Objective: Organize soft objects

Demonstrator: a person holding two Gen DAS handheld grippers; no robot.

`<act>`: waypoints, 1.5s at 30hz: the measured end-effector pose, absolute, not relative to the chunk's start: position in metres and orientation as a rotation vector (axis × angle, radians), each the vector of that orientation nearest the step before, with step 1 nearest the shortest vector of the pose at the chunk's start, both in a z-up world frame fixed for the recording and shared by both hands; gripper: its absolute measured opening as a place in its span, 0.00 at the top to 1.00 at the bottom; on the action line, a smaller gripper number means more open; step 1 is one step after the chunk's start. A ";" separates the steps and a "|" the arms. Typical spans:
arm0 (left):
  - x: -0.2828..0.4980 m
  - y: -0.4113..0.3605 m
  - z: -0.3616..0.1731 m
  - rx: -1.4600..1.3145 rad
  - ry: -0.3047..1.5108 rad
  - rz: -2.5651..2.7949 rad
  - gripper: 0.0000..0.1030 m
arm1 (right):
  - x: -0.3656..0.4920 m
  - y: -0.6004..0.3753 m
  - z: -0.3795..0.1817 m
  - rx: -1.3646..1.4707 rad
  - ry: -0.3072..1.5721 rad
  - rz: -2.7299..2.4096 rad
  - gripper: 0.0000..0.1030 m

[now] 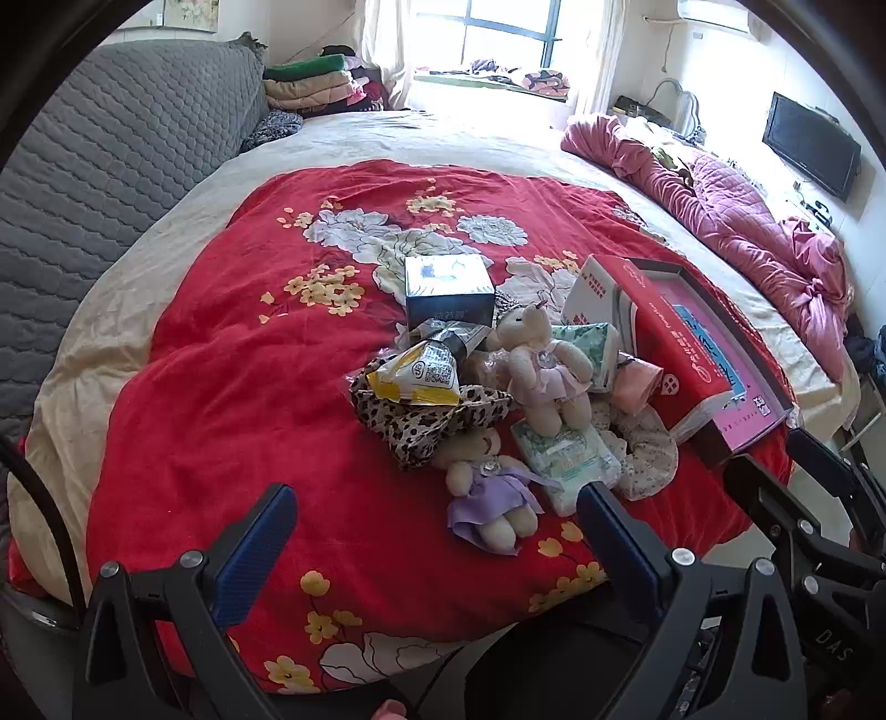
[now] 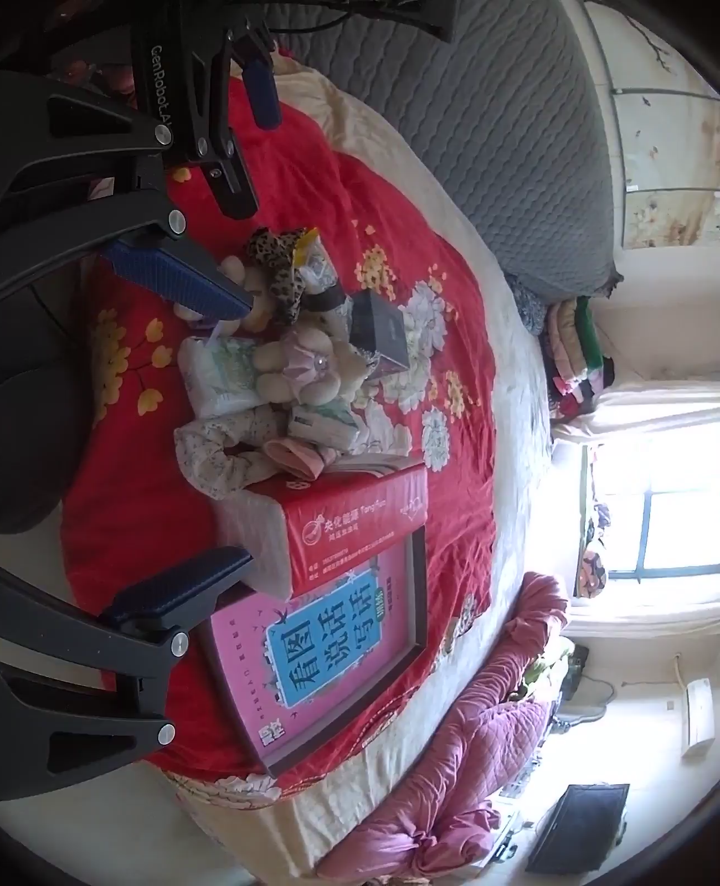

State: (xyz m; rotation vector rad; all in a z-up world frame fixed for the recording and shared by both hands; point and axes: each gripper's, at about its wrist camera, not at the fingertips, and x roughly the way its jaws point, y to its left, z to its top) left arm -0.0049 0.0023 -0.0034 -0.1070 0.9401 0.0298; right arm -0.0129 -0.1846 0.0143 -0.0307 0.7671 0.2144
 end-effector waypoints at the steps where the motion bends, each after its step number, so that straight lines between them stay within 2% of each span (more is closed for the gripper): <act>1: -0.005 0.002 -0.004 -0.107 0.941 0.031 0.01 | -0.012 -0.184 0.013 -0.030 0.772 0.214 0.18; 45: -0.007 -0.006 -0.006 -0.087 0.944 0.033 0.01 | -0.014 -0.191 0.013 -0.033 0.763 0.190 0.18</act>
